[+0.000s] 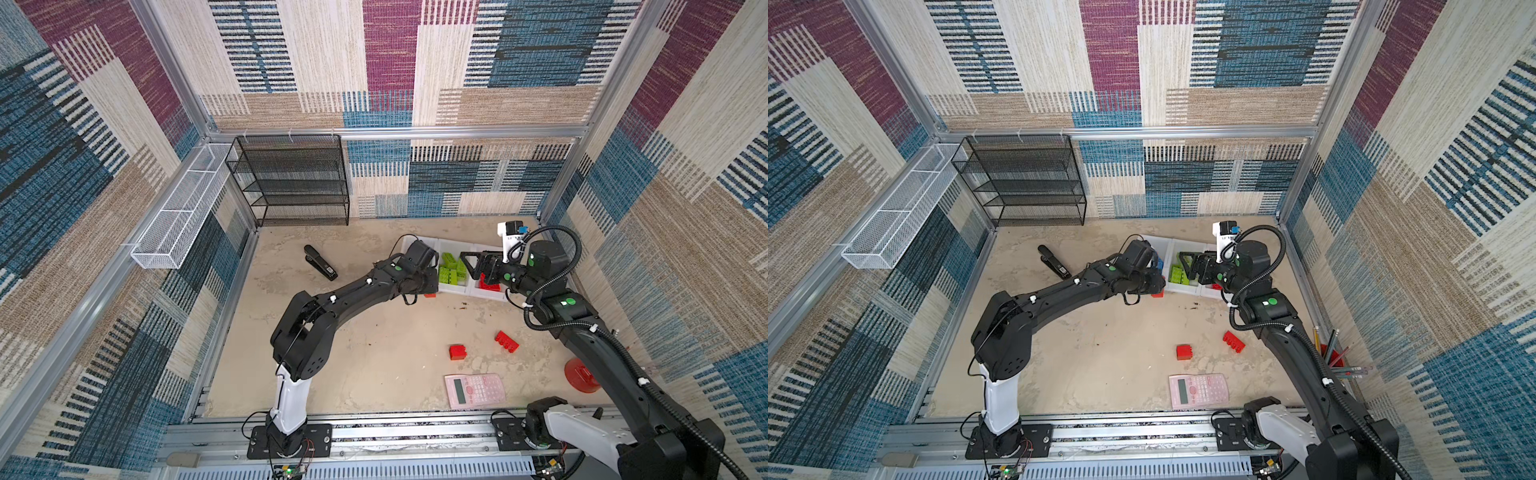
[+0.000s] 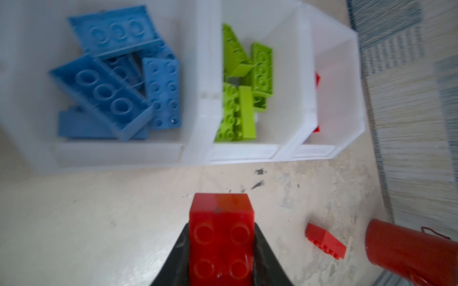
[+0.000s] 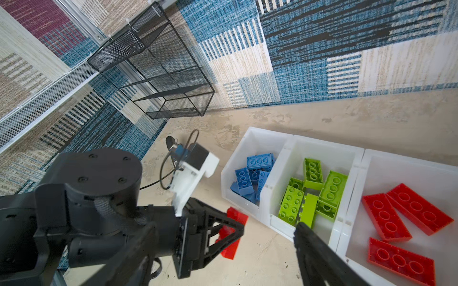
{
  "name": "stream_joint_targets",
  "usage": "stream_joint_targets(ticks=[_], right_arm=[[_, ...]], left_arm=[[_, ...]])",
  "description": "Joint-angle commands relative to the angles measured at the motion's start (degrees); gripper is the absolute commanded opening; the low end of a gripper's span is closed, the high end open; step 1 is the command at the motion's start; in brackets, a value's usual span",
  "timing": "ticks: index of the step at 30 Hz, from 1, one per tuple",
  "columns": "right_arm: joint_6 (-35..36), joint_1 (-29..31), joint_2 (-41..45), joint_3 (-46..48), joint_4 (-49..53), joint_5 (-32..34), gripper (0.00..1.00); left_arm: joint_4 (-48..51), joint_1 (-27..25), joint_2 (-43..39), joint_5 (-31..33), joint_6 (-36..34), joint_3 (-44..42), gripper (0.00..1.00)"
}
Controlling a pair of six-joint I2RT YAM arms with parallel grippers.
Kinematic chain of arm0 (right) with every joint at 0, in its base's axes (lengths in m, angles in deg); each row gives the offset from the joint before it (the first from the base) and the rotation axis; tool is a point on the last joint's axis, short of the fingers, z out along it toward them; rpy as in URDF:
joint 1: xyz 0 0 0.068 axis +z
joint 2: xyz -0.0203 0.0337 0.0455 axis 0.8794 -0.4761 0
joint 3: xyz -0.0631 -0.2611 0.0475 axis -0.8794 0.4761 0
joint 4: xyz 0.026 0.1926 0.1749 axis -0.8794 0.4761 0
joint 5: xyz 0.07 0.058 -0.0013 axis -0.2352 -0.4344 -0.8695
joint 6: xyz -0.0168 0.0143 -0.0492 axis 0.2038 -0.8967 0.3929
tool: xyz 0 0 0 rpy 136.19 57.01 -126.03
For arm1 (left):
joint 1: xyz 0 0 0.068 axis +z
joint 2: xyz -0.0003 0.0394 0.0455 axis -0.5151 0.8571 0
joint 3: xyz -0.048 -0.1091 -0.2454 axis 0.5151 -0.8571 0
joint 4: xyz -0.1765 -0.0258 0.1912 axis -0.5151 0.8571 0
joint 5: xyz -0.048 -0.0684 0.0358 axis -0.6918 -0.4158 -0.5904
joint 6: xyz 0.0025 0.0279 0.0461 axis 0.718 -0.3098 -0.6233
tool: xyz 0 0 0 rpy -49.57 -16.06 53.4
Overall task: Sort the legos into containers by color
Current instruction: 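Carry the flat red brick over the red compartment and open the left gripper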
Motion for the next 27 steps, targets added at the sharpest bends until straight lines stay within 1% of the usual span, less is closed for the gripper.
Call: stream_joint_targets(ticks=[1, 7, 12, 16, 22, 24, 27], right_arm=[[-0.04, 0.21, 1.74, -0.18, 1.11, 1.33, 0.87], [-0.45, 0.35, 5.39, 2.13, -0.36, 3.07, 0.87], [-0.39, 0.3, 5.97, 2.01, -0.98, 3.46, 0.87], [0.25, 0.3, 5.89, 1.25, -0.85, 3.66, 0.87], [0.64, 0.3, 6.41, 1.02, -0.57, 3.57, 0.87], [0.81, 0.3, 6.68, 1.0, -0.33, 3.68, 0.87], [1.38, 0.3, 7.03, 1.47, 0.02, 4.48, 0.87]], left_arm=[[-1.39, -0.73, 3.62, -4.63, -1.55, 5.97, 0.22], [-3.28, -1.89, 11.64, -6.23, -0.05, 16.55, 0.22], [-5.59, -3.69, 18.13, -4.57, 0.25, 24.98, 0.22], [-4.9, -4.44, 24.77, -5.89, 1.74, 34.98, 0.22], [0.31, -4.97, 35.6, -7.55, 2.96, 52.21, 0.23], [0.48, -4.92, 37.63, -7.37, 3.41, 54.48, 0.25], [0.59, -4.75, 39.44, -7.63, 4.04, 56.46, 0.33]])
